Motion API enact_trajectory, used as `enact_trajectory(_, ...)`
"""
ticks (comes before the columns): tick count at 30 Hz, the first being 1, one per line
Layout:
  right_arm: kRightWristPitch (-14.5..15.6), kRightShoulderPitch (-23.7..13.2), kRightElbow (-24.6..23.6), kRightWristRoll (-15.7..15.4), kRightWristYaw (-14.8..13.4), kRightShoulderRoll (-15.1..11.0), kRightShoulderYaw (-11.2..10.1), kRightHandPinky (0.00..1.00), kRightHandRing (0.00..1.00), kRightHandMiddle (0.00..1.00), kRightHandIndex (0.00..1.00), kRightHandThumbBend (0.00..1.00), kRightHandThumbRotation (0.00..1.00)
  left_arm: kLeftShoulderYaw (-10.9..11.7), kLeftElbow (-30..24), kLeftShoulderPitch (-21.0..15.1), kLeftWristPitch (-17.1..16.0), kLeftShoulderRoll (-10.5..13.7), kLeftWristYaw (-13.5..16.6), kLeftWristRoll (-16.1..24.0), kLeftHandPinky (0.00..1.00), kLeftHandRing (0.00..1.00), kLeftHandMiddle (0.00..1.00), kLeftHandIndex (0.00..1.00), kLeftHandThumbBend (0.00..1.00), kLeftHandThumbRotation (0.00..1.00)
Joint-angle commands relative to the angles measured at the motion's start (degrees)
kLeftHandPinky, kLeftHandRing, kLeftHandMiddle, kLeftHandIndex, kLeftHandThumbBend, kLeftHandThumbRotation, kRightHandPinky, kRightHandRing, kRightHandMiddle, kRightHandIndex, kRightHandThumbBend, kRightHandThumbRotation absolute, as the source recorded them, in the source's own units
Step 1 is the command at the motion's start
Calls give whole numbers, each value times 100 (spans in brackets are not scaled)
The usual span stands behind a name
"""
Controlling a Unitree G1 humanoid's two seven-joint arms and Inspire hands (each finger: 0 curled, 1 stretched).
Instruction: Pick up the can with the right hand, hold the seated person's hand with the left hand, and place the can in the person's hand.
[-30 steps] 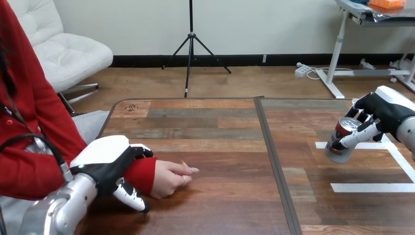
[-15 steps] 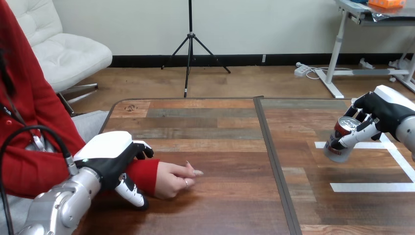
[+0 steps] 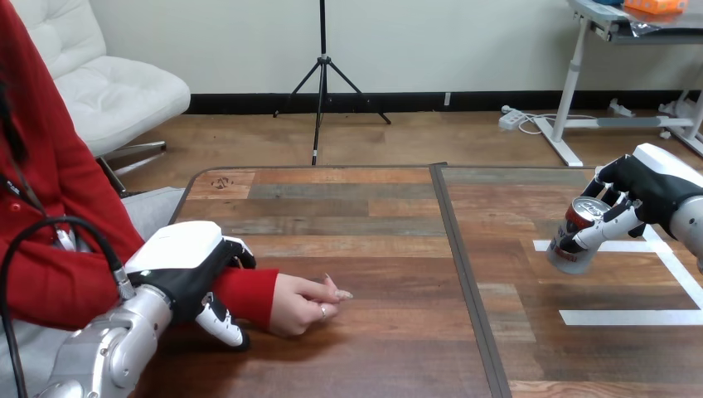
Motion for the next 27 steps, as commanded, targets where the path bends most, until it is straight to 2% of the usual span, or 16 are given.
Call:
enact_trajectory(1, -123, -579, -231, 122, -147, -13, -156, 34, 38, 45, 49, 78, 0, -80, 179, -475, -10, -10, 248, 56, 58, 66, 70, 68, 92, 0)
enact_trajectory(13, -101, -566, -264, 161, -155, 8, -185, 32, 37, 44, 48, 78, 0, -284, 464, -678, 83, -44, 178, 68, 54, 61, 65, 62, 88, 0)
enact_trajectory(27, -172, -556, -264, 238, -151, -13, -180, 30, 35, 42, 47, 79, 0, -340, 649, -830, 195, -141, 13, -140, 46, 51, 55, 55, 86, 0)
